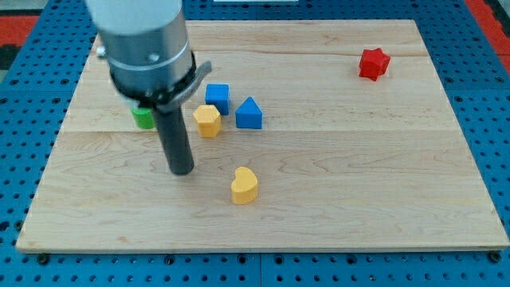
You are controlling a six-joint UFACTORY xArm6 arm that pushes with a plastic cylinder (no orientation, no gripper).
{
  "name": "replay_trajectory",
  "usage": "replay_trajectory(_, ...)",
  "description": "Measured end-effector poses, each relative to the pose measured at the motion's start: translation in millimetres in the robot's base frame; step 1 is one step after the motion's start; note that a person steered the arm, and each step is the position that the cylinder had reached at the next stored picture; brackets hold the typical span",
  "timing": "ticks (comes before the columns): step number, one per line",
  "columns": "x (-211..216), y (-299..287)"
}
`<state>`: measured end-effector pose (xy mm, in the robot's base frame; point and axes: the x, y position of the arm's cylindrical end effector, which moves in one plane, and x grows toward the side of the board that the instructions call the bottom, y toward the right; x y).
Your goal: Move your arm closer to the green circle
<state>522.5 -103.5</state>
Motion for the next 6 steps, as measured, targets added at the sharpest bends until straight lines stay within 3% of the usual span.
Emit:
replay_trajectory(2, -43.1, -91.1)
replay_trajectory(4, -71.1, -100.0)
replay_trajectory(6, -70.6, -108.9)
